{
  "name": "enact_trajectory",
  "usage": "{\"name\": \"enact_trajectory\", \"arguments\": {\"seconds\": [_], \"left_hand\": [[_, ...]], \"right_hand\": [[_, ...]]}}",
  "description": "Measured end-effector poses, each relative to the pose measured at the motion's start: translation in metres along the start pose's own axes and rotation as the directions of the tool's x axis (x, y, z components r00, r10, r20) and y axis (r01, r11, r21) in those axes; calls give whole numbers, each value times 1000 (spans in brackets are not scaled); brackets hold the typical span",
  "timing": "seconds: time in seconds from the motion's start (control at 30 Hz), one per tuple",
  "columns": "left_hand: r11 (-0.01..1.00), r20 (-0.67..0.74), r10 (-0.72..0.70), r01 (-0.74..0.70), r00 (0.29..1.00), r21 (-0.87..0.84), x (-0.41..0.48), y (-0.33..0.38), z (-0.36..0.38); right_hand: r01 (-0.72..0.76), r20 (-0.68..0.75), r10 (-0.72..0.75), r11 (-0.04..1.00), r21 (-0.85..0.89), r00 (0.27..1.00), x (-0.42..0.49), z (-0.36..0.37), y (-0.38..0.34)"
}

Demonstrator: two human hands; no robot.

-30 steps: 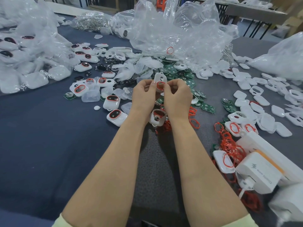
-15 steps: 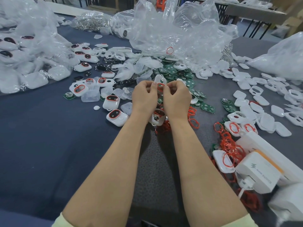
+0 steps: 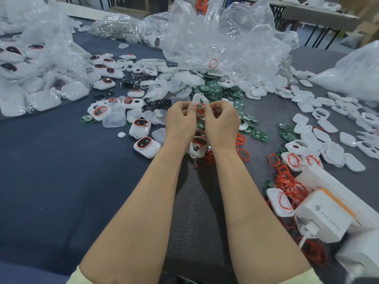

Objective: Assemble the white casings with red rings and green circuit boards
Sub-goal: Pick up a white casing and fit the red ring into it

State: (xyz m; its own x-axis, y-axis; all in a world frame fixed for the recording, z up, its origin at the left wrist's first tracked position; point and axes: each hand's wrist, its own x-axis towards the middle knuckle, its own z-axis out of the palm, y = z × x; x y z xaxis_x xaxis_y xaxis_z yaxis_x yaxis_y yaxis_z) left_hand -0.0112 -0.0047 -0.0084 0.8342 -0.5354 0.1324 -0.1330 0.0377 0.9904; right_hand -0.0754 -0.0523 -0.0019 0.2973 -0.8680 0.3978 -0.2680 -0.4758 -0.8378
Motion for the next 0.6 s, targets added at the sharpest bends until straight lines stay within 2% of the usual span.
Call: {"name": "enact_trajectory", "arguments": {"seconds": [0.6], "left_hand": [[999, 12, 19, -20, 1000, 42, 0, -1, 0]], "right_hand": [[-14, -2, 14, 1000, -22, 1000, -1, 0, 0]]}}
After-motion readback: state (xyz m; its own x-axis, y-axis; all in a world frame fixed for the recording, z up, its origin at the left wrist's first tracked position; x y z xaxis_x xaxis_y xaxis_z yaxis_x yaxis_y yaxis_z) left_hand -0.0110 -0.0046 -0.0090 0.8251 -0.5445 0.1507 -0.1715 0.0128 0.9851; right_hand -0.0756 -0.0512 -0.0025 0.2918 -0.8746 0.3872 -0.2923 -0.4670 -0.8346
